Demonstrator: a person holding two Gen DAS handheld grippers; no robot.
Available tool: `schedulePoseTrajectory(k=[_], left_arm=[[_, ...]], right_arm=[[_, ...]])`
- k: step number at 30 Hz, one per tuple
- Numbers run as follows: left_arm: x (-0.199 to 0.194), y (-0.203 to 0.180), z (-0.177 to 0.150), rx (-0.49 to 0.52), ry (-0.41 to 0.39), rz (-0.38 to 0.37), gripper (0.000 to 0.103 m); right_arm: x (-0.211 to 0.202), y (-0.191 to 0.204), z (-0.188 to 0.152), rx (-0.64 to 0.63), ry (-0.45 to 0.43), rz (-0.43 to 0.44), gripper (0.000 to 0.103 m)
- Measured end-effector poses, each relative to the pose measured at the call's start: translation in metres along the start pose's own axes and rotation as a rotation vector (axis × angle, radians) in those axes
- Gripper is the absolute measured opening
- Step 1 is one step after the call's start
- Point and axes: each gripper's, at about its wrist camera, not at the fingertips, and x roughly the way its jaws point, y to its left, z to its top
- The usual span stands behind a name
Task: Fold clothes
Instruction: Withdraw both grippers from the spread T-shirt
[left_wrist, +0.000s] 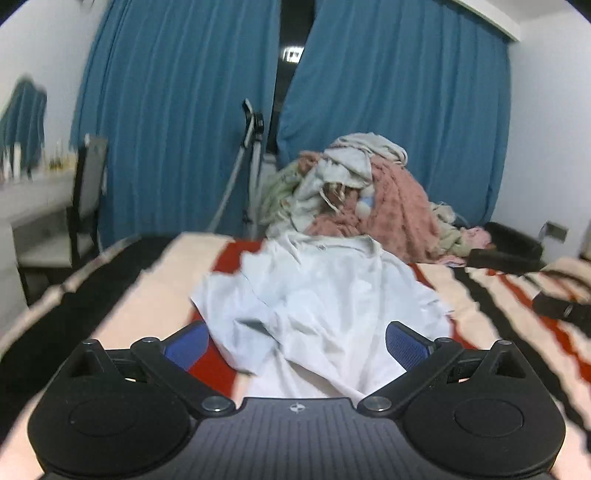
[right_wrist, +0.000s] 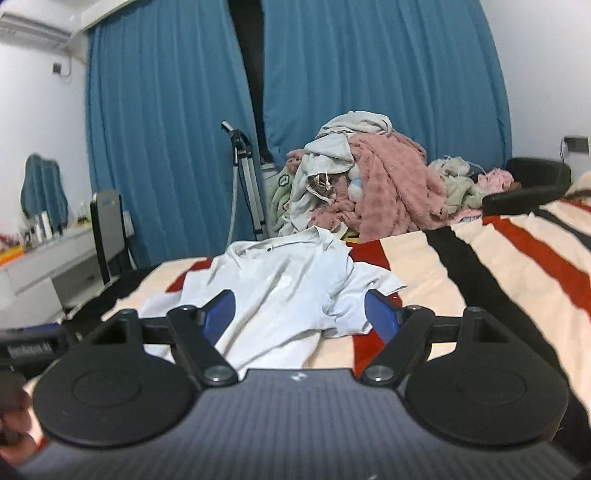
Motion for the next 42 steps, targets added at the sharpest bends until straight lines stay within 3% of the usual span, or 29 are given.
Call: schedulePoseTrajectory(k=[1, 4, 6, 9, 11, 12, 19, 27, 40, 42], left_arm=[[0.004, 0.001, -0.003, -0.002, 0.003, 0.004, 0.103], [0.015, 0.009, -0.007, -0.048, 0.028, 0.005, 0.103], [0.018, 0.012, -0.007, -0.069, 0.039, 0.01, 0.103], [0.02, 0.012, -0.005, -0.064, 0.036, 0.016, 0.103], [0.019, 0.009, -0.006, -0.053, 0.037, 0.015, 0.103], [0.019, 0.007, -0.007, -0.048, 0.04, 0.017, 0.103], [0.029, 0.002, -0.014, -0.055, 0.084, 0.02, 0.103], [0.048, 0.014, -0.021, -0.162, 0.146, 0.042, 0.103], [0.078, 0.021, -0.024, -0.096, 0.173, 0.078, 0.103], [0.087, 0.03, -0.022, -0.131, 0.196, 0.091, 0.103]], right_arm=[[0.001, 0.0, 0.0, 0.003, -0.001, 0.001, 0.078], [0.005, 0.001, -0.002, 0.012, -0.002, 0.002, 0.055], [0.007, 0.002, -0.003, 0.019, -0.004, 0.003, 0.054], [0.007, 0.001, -0.003, 0.026, -0.014, 0.006, 0.059], [0.007, 0.001, -0.003, 0.034, -0.013, 0.002, 0.081], [0.006, 0.001, -0.004, 0.039, -0.017, -0.001, 0.083], [0.007, 0.0, -0.006, 0.054, -0.003, -0.014, 0.083], [0.017, 0.003, -0.014, 0.044, 0.038, -0.027, 0.083], [0.034, -0.002, -0.021, 0.095, 0.073, -0.026, 0.083], [0.037, -0.004, -0.023, 0.108, 0.082, -0.028, 0.083]])
